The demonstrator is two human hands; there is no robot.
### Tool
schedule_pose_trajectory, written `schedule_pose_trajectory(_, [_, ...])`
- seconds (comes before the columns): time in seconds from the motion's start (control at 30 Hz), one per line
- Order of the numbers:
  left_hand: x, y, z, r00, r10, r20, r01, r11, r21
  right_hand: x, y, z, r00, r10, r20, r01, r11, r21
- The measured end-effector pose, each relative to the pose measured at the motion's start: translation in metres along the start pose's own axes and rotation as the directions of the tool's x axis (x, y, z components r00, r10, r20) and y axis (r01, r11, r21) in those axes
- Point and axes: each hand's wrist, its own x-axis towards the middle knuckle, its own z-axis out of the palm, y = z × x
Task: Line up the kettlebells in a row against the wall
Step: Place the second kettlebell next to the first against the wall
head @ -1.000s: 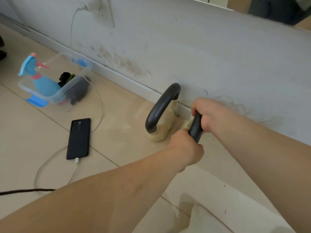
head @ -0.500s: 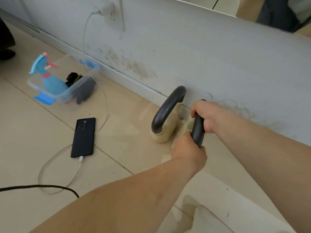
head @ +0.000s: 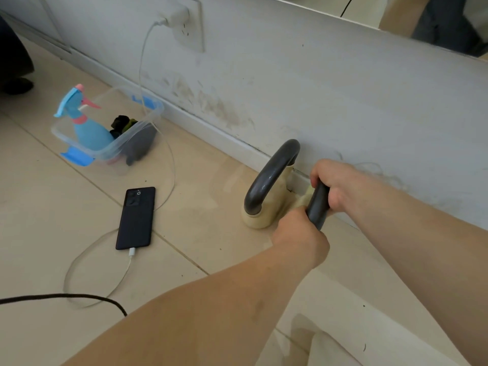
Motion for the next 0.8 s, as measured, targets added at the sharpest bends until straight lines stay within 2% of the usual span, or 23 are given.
schedule_pose_trajectory(0.23, [0.001,-0.005,-0.012,0.997,0.082,0.011,-0.083,0.987,0.135,-0.002,0.007,-0.002,0.999,0.014,-0.033,-0.011,0.997,0.082])
schedule_pose_trajectory(0.3, [-0.005,-0.008,-0.008,0.997,0.053,-0.050,-0.050,0.997,0.060,-0.004,0.007,-0.004,1.000,0.006,-0.002,-0.006,0.996,0.084])
schedule_pose_trajectory(0.37, [-0.013,-0.013,0.001,0.994,-0.014,-0.106,0.005,0.996,-0.085,-0.004,0.010,-0.006,0.999,0.005,0.038,-0.008,0.996,0.093])
schedule_pose_trajectory(0.53, [-0.017,-0.028,0.023,0.981,-0.176,-0.083,0.144,0.944,-0.297,-0.004,0.025,-0.012,0.995,-0.035,0.098,0.024,0.993,0.120])
schedule_pose_trajectory(0.63, [-0.011,-0.028,0.028,0.974,-0.209,-0.086,0.167,0.921,-0.351,-0.001,0.028,-0.013,0.993,-0.052,0.106,0.041,0.994,0.104])
schedule_pose_trajectory(0.8, [-0.006,-0.031,0.022,0.979,-0.174,-0.101,0.133,0.937,-0.324,0.004,0.023,-0.006,0.997,-0.032,0.065,0.020,0.984,0.174])
